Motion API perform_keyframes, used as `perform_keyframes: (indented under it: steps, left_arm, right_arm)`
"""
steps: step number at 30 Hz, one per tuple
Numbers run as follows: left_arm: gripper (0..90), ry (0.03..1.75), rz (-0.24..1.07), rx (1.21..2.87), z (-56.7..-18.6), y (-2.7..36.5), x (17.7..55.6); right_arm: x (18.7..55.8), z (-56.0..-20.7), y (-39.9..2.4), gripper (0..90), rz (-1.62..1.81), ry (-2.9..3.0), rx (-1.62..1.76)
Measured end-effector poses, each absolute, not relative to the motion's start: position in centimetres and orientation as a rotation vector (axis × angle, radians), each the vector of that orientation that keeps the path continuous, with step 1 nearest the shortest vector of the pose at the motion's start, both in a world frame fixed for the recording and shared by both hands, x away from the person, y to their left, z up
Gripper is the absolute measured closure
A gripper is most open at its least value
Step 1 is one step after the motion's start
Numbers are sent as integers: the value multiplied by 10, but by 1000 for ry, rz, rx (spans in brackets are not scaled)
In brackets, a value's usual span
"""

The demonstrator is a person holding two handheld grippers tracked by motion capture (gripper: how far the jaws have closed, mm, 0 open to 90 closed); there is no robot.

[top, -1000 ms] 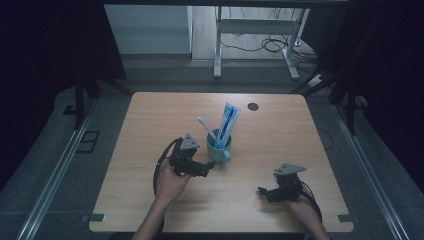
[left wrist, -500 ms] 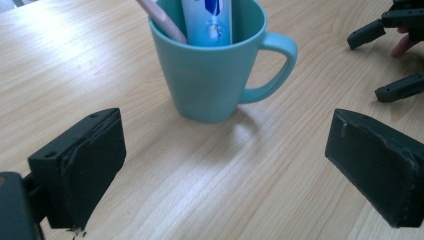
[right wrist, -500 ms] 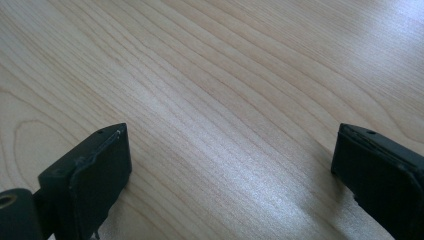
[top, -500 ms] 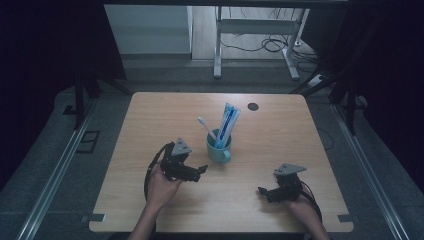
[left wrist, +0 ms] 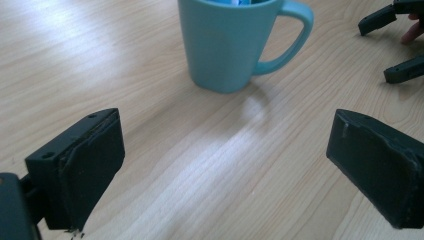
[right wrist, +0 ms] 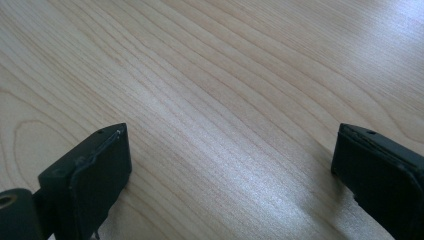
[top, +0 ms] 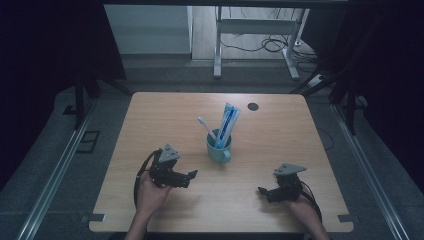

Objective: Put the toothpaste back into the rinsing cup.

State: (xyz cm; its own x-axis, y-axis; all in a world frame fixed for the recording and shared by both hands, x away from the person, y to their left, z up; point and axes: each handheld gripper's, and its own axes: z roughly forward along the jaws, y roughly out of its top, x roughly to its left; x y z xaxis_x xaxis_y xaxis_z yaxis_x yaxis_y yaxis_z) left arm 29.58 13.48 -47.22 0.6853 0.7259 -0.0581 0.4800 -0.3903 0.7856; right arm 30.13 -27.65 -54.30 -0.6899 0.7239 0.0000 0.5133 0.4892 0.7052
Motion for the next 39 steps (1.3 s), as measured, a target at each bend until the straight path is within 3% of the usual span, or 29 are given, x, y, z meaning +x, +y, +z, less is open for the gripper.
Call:
perform_keyframes:
  steps: [17, 39]
  left_arm:
    - [26, 986, 372, 2058, -503, 154, 278]
    - [26, 1009, 353, 2171, -541, 141, 279]
  right_arm:
    - [301, -543, -276, 25, 1006, 2441, 1051]
    - [301, -543, -276, 25, 1008, 2440, 1046]
